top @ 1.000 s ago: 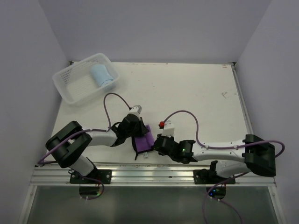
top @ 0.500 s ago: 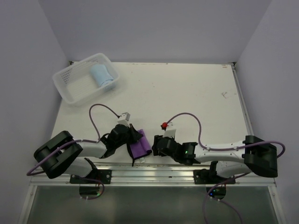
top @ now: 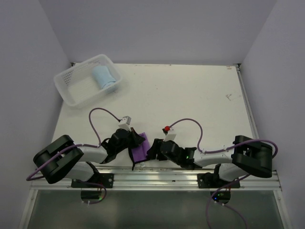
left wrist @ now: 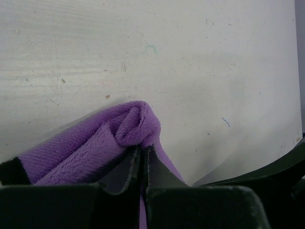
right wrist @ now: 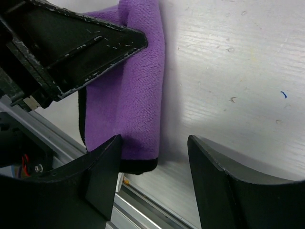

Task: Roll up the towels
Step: Roll the towel

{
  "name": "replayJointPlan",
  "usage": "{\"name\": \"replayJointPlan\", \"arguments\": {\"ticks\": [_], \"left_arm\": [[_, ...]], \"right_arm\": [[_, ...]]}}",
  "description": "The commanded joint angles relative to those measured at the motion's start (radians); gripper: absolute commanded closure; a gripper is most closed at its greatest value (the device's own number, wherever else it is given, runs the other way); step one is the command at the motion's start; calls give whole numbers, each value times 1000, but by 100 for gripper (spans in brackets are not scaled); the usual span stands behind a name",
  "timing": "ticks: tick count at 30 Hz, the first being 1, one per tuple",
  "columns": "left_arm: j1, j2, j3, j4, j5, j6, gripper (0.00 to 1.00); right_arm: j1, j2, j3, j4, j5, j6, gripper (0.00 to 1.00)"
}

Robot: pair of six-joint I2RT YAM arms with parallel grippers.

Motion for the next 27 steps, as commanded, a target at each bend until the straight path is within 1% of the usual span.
{"name": "replayJointPlan", "arguments": {"ticks": [1,5,6,8,14,17,18,20,21,22,23,24,25,27], "left_arm": [[4,0,-26,-4,-45,0,100],[4,-5,-29,-6,-51,-6,100],[4,-12,-29,-7,-52,-6,100],[4,-22,-32,-11,-57,-8,100],[6,-66,-28,-34,-75,-12,100],[6,-75,-24,-37,-74,-20,100],[9,-72,-20,-38,-72,-20,100],[10,-68,3,-53,-51,-9,100],[15,-62,26,-72,-42,1,100],[18,-62,38,-76,-13,11,86],[21,-65,49,-83,3,17,75],[24,-65,83,-119,14,29,69],[27,-66,104,-144,32,37,61],[30,-77,158,-207,50,58,52]], "right_arm": [[-2,21,-6,112,-23,34,39],[-3,75,-4,151,-48,55,41],[-3,86,4,154,-54,57,43],[-2,116,10,153,-65,60,45],[-2,159,4,162,-60,68,60],[-2,144,14,135,-51,40,75],[0,137,25,77,-31,23,84],[18,95,71,-8,12,-41,94],[27,78,108,-107,67,-66,100],[35,54,126,-156,98,-115,100],[44,43,143,-201,119,-136,100],[49,37,171,-279,138,-155,100],[49,25,182,-312,168,-184,100],[55,15,208,-399,195,-205,100]]}}
